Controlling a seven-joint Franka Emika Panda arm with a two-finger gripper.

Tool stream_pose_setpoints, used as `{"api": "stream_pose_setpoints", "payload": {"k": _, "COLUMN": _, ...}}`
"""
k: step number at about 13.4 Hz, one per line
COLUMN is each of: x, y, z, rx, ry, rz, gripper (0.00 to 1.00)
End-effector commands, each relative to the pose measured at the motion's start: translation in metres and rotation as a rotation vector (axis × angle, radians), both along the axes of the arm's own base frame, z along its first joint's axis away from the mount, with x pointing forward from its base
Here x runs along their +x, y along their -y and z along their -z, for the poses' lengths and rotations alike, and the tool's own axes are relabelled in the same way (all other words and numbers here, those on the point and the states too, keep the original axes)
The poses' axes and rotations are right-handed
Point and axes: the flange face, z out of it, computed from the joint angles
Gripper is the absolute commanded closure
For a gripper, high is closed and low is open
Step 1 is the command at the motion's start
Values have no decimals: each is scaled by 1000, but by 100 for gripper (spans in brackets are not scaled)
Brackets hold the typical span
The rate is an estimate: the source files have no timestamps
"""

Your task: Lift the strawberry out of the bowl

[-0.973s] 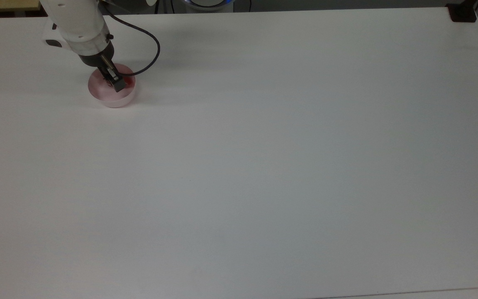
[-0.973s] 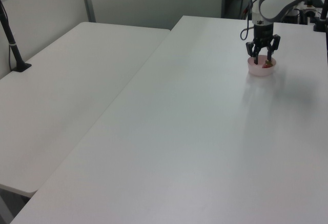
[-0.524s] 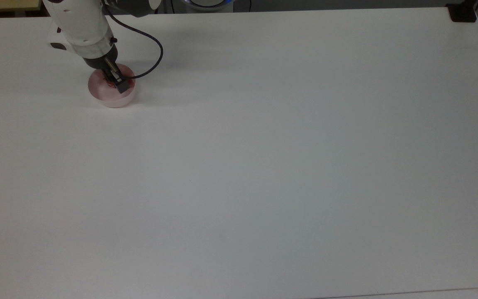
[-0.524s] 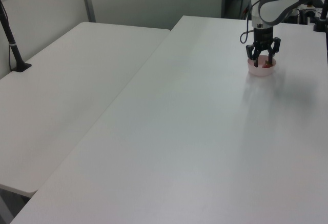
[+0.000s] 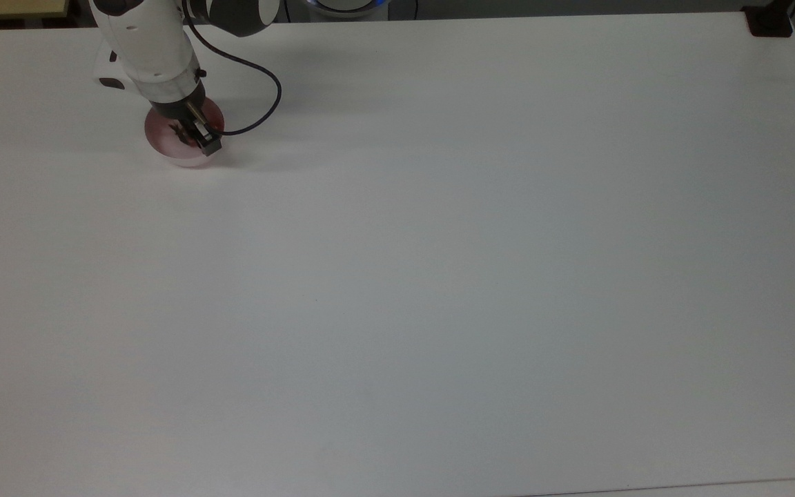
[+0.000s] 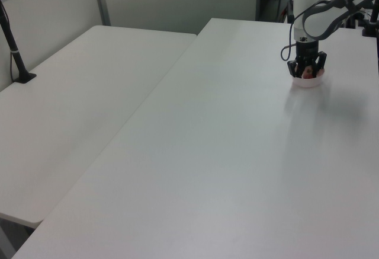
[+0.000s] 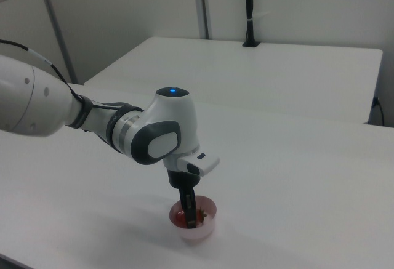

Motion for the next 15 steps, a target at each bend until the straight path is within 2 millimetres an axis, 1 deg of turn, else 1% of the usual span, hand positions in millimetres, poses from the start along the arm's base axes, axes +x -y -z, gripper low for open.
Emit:
{"api": "stream_pose_setpoints", "payload": {"k": 1, "x": -4, "y": -1, "z": -6, "rx": -19, "ry": 18, "rz": 2, "gripper": 71}}
{"api": "stream_pose_setpoints", "payload": {"k": 3, "x": -3, "y": 0, "z": -15, "rx": -19, "ry": 25, "rz": 0, "gripper": 74}}
{"api": "stream_pose_setpoints", "payload": {"k": 5, "x": -1, "y": 0, "z": -28, "rx": -24, "ry": 49, "rz": -4, "gripper": 77}}
{"api": "stream_pose_setpoints", "payload": {"k": 6, "x": -1, "y": 0, "z": -32, "rx": -24, "ry": 55, "rz": -6, "gripper": 77}}
{"api": "stream_pose_setpoints", "payload": {"k": 8, "x": 2, "y": 5, "z": -67, "rx": -21, "ry": 71, "rz": -38, "gripper": 77}}
{"api": "stream_pose_setpoints", "payload": {"k": 9, "x": 6, "y": 9, "z": -86, "rx": -15, "ry": 59, "rz": -87, "gripper": 77}}
{"api": "stream_pose_setpoints", "payload": {"k": 11, "x": 14, "y": 15, "z": -106, "rx": -5, "ry": 42, "rz": -236, "gripper": 77}}
{"api": "stream_pose_setpoints", "payload": {"k": 12, "x": 16, "y": 27, "z": -116, "rx": -5, "ry": 42, "rz": -383, "gripper": 77}}
{"api": "stream_pose_setpoints", "payload": {"k": 13, "x": 15, "y": 44, "z": -121, "rx": -7, "ry": 40, "rz": -482, "gripper": 77}}
{"api": "stream_pose_setpoints", "payload": {"k": 14, "x": 15, "y": 72, "z": -122, "rx": -6, "ry": 25, "rz": -634, "gripper": 76}}
{"api": "stream_pose_setpoints", "payload": {"k": 15, "x": 15, "y": 94, "z": -120, "rx": -4, "ry": 9, "rz": -731, "gripper": 76}}
